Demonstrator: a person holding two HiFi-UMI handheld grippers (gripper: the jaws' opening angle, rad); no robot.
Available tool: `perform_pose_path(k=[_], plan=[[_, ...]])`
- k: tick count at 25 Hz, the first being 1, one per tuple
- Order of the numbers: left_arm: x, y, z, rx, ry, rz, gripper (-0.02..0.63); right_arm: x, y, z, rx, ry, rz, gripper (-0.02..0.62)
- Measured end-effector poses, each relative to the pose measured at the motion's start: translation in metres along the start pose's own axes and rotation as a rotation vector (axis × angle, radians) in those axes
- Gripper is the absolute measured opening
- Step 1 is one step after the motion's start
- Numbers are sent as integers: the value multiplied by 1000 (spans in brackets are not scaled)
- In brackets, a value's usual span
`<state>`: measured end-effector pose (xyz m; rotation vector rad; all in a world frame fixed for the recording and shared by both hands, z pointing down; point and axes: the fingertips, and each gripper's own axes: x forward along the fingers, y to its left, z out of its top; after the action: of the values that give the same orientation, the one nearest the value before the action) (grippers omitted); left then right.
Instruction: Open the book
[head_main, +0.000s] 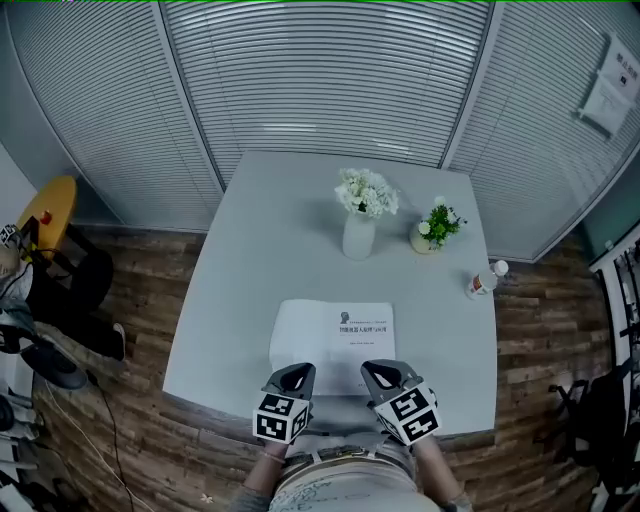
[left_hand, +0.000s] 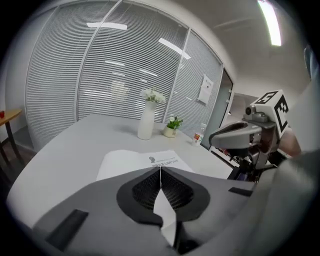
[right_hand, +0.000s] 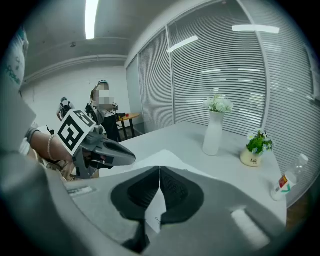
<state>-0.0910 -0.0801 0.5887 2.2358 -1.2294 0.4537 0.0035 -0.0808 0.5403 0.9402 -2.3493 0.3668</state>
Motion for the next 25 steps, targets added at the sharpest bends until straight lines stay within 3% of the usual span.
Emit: perform_pose_path(k=[6, 12, 25], plan=[[-8, -34, 32, 117, -54, -30, 0, -1, 1, 3, -27, -18, 18, 5], [-23, -57, 71, 226, -160, -5, 0, -10, 18, 25, -121, -125, 71, 3], [-58, -79, 132, 272, -363, 37, 1, -54, 38, 115, -175, -470, 68, 3]])
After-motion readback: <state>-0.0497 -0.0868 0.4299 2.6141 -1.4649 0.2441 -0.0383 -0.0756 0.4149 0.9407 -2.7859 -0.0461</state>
